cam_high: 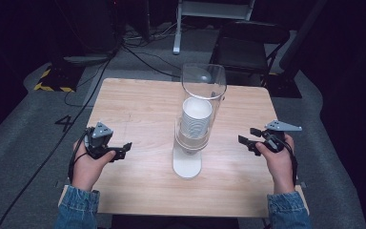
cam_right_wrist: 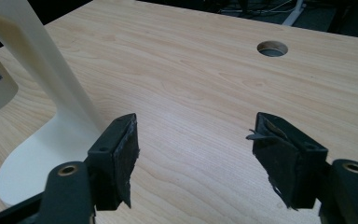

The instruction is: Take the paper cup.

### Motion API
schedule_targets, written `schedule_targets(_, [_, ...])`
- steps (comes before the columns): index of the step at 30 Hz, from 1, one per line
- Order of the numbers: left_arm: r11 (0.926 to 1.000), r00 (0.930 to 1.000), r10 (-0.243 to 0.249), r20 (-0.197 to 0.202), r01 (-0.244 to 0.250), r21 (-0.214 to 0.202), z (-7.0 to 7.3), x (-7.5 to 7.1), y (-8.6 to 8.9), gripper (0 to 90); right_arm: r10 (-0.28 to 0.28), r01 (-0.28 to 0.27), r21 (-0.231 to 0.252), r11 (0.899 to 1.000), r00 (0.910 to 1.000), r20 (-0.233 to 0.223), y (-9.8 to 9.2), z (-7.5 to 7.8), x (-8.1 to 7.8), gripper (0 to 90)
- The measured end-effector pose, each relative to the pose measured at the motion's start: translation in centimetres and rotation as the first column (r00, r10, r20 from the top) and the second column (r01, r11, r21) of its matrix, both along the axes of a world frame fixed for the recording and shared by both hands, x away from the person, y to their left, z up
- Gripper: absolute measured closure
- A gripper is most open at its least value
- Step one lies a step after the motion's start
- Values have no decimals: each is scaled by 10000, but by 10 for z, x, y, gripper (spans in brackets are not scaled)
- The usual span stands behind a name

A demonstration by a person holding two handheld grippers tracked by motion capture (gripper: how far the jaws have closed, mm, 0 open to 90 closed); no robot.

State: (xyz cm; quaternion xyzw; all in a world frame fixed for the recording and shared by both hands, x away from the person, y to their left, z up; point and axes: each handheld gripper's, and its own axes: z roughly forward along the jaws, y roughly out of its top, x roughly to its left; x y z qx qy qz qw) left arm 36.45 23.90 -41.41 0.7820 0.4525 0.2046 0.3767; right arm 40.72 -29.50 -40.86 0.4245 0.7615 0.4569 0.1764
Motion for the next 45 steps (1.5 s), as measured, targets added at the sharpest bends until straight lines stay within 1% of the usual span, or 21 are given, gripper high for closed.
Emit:
schedule_targets(1, [9995, 9999, -115, -124, 112, -281, -1, 1, 1, 163, -4, 4, -14, 10000, 10000, 0, 0, 0, -1, 314])
schedule_targets(2, [9995, 9999, -115, -124, 112, -281, -1, 1, 1, 163, -4, 4, -14, 10000, 10000, 0, 0, 0, -1, 314])
schedule_targets(9, [9957, 9975, -536, -457, 499, -775, -5, 3, -3, 164, 116, -117, 208, 9997, 9999, 76, 3, 4, -5, 286])
schedule_targets(15, [9932, 9964, -773, -355, 738, -904, 0, 1, -4, 164, 451, -453, 261, 9986, 9990, 72, 10, 5, -8, 266])
schedule_targets(17, [9938, 9959, -844, -312, 819, -756, 1, 1, -4, 164, 641, -644, 240, 9976, 9979, 95, 16, 7, -11, 259])
schedule_targets(19, [9926, 9951, -916, -378, 882, -838, 0, 1, -6, 164, 729, -731, 209, 9971, 9973, 99, 19, 8, -12, 255])
schedule_targets(20, [9929, 9950, -923, -393, 890, -791, -1, 1, -7, 165, 970, -972, 128, 9952, 9951, 211, 26, 10, -14, 247])
schedule_targets(21, [9927, 9945, -966, -393, 934, -765, -1, 2, -8, 165, 970, -972, 128, 9952, 9951, 211, 26, 10, -14, 247])
schedule_targets(22, [9924, 9943, -994, -388, 962, -769, -1, 2, -8, 165, 1103, -1106, 115, 9938, 9936, 250, 30, 11, -15, 245])
schedule_targets(23, [9911, 9935, -1059, -426, 1020, -850, -1, 2, -8, 165, 1444, -1448, 114, 9894, 9890, 307, 39, 12, -18, 240])
schedule_targets(24, [9888, 9927, -1136, -397, 1091, -1021, -2, 2, -8, 165, 1444, -1448, 114, 9894, 9890, 307, 39, 12, -18, 240])
schedule_targets(26, [9856, 9918, -1209, -410, 1150, -1237, -3, 2, -6, 163, 1813, -1818, 192, 9831, 9831, 259, 48, 12, -20, 233])
schedule_targets(28, [9884, 9933, -1065, -457, 1007, -1140, -4, 3, -4, 166, 2057, -2063, 185, 9783, 9782, 282, 55, 12, -22, 231])
schedule_targets(29, [9891, 9939, -1006, -455, 950, -1127, -4, 3, -4, 174, 2288, -2292, 148, 9733, 9731, 276, 62, 12, -23, 225])
schedule_targets(34, [9887, 9934, -1055, -451, 999, -1116, -4, 2, -5, 169, 2577, -2581, 97, 9661, 9658, 276, 72, 13, -27, 222])
schedule_targets(36, [9899, 9934, -1054, -463, 1003, -1003, -4, 3, -6, 169, 2875, -2880, 186, 9575, 9574, 266, 80, 13, -30, 218])
schedule_targets(38, [9896, 9929, -1074, -510, 1018, -1019, -5, 3, -6, 169, 2944, -2949, 191, 9553, 9553, 253, 82, 14, -31, 216])
schedule_targets(40, [9897, 9929, -1076, -514, 1021, -999, -5, 3, -6, 169, 3111, -3116, 181, 9500, 9500, 256, 87, 14, -32, 212])
schedule_targets(41, [9899, 9929, -1071, -524, 1016, -988, -5, 3, -6, 169, 3273, -3279, 231, 9444, 9446, 252, 91, 13, -34, 207])
schedule_targets(43, [9901, 9929, -1078, -509, 1026, -953, -5, 3, -6, 169, 3330, -3335, 226, 9425, 9426, 232, 93, 13, -34, 204])
schedule_targets(45, [9895, 9923, -1108, -557, 1049, -990, -6, 3, -7, 167, 3475, -3478, 194, 9374, 9375, 163, 98, 11, -35, 189])
